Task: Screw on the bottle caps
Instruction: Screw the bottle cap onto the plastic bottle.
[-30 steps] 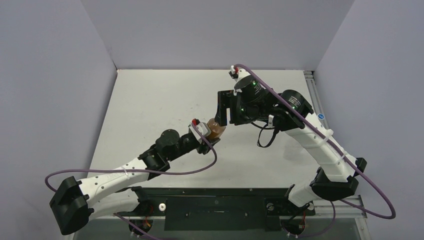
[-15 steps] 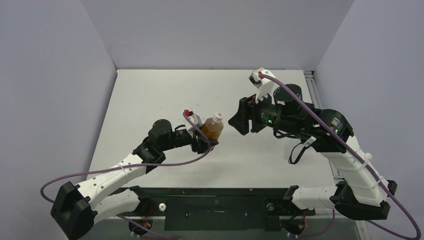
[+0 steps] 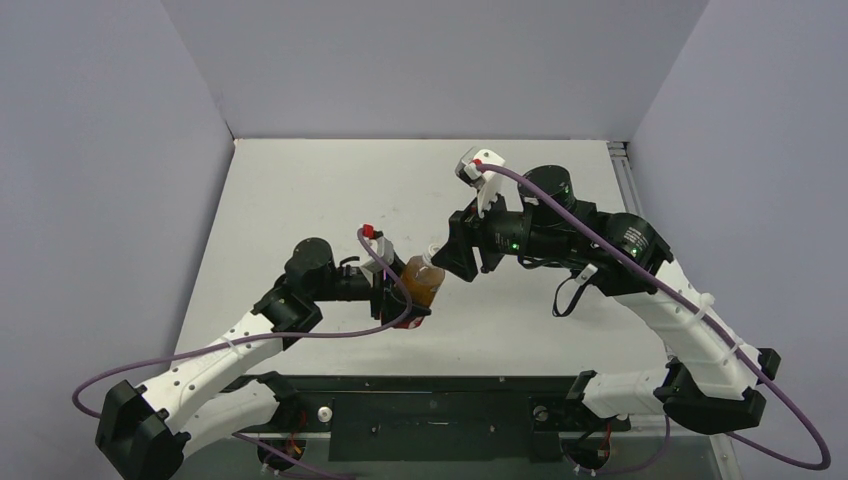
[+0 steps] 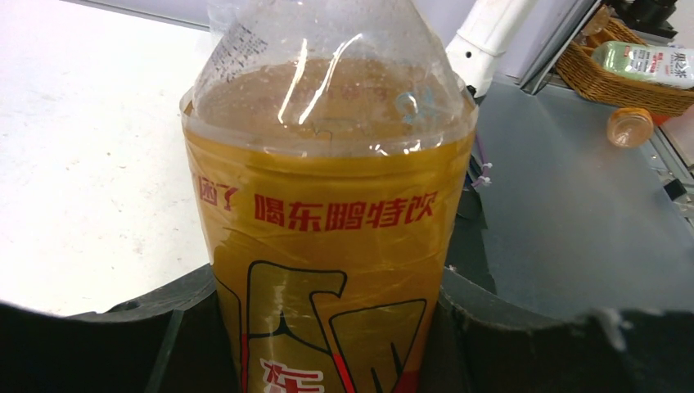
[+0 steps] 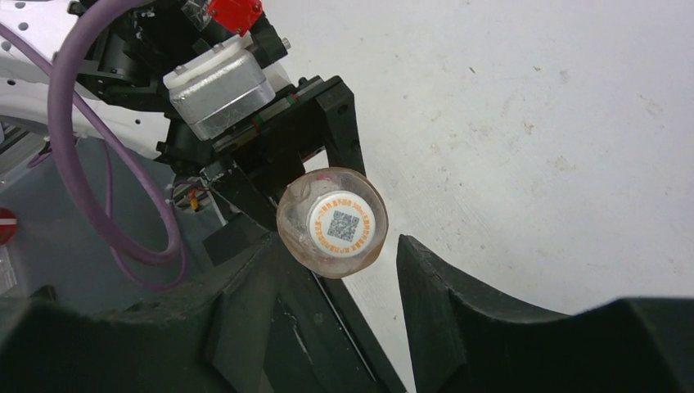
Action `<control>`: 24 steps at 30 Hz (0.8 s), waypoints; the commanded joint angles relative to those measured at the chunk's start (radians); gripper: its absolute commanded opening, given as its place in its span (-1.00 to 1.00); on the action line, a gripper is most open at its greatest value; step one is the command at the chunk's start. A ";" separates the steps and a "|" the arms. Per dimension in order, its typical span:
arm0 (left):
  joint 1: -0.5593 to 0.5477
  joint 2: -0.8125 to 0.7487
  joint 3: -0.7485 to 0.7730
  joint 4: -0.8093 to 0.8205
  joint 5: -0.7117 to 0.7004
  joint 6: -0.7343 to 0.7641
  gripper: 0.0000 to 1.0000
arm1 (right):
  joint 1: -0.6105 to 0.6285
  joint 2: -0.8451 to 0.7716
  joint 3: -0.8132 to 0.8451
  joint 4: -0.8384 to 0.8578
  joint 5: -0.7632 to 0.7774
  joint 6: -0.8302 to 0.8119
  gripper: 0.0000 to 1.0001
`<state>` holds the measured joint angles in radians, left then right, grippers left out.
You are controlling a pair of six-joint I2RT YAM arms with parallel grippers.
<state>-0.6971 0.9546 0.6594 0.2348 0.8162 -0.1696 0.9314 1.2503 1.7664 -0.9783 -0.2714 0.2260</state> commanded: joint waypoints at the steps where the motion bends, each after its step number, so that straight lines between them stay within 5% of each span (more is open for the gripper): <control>1: 0.007 -0.017 0.051 -0.005 0.053 -0.009 -1.00 | 0.010 -0.006 -0.015 0.091 -0.055 -0.012 0.04; 24: 0.009 -0.033 0.050 -0.025 0.054 0.004 -1.00 | 0.022 0.021 -0.048 0.102 -0.033 0.000 -0.07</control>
<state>-0.6964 0.9337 0.6594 0.1978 0.8463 -0.1726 0.9409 1.2640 1.7191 -0.9283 -0.3019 0.2237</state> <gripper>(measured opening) 0.510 0.483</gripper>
